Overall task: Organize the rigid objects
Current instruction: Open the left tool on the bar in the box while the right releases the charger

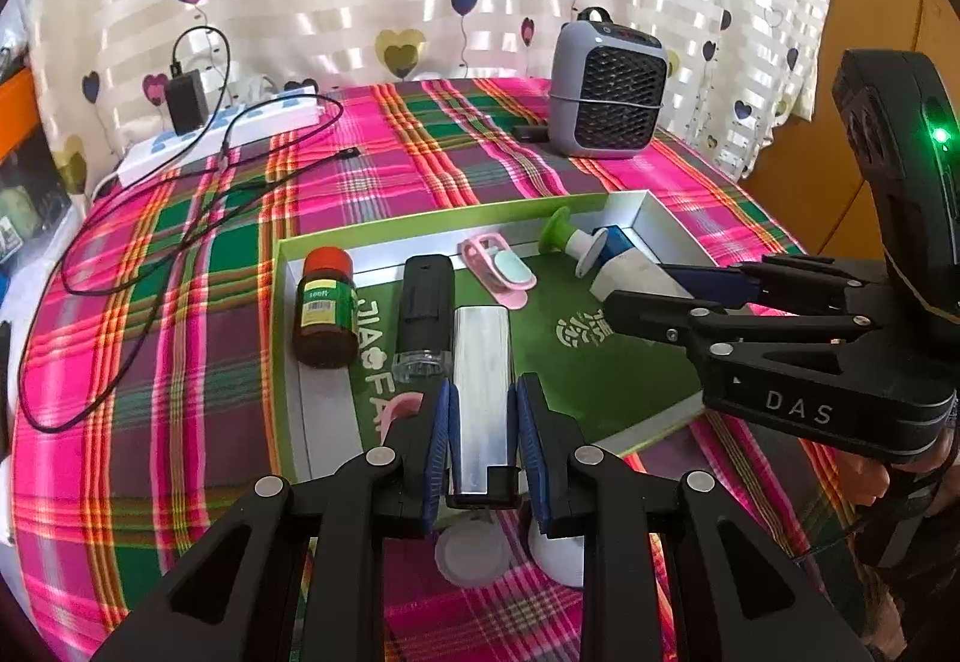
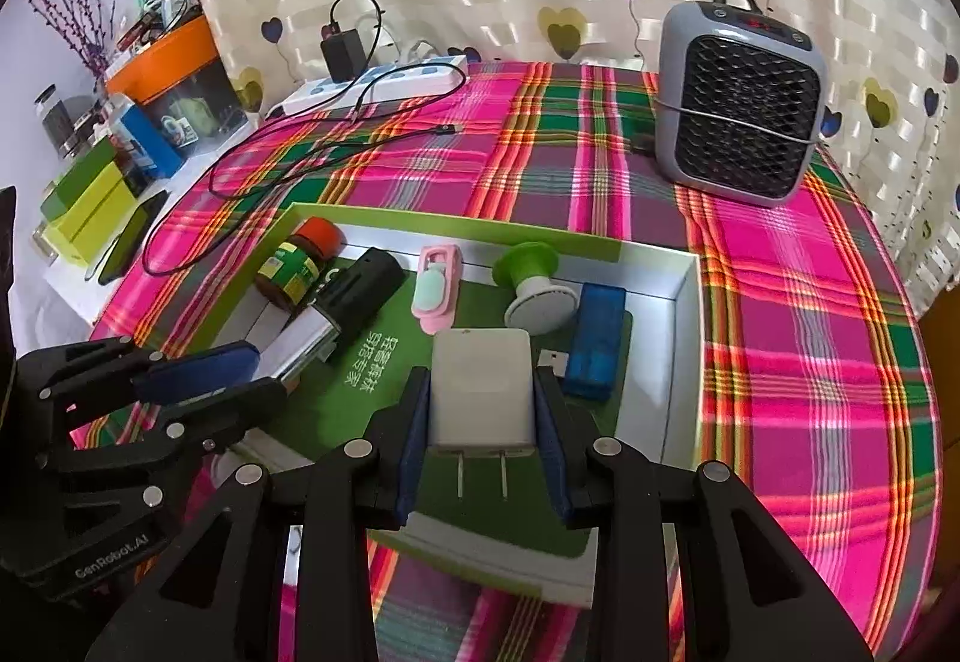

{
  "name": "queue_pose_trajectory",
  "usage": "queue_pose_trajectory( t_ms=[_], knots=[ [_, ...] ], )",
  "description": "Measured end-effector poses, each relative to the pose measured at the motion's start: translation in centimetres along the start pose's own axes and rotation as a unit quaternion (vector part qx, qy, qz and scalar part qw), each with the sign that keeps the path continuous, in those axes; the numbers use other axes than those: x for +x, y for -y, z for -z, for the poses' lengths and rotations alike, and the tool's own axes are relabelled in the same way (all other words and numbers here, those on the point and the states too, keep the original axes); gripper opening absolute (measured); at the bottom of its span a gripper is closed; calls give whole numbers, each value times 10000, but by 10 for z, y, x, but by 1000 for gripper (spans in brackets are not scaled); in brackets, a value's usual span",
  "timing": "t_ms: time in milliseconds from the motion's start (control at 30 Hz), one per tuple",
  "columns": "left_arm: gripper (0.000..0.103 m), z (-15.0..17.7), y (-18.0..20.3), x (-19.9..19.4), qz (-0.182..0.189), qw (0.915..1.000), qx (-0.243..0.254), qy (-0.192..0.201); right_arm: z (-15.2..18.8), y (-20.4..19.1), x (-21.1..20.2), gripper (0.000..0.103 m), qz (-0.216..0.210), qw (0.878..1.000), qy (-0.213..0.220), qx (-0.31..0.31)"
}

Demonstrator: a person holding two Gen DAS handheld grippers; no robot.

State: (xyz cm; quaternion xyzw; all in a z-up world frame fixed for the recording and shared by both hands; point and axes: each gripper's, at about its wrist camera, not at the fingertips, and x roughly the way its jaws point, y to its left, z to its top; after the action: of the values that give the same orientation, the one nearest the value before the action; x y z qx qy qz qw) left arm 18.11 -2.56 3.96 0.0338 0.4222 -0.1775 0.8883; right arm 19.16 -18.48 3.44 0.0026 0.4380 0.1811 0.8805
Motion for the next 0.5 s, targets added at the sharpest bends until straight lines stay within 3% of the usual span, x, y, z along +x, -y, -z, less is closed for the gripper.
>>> queue_pose_trajectory(
  t_ms=[500],
  knots=[
    [22, -7, 2, 20, -13, 9999, -20, -146, -10, -1, 24, 34, -110, 9997, -197, -36]
  ],
)
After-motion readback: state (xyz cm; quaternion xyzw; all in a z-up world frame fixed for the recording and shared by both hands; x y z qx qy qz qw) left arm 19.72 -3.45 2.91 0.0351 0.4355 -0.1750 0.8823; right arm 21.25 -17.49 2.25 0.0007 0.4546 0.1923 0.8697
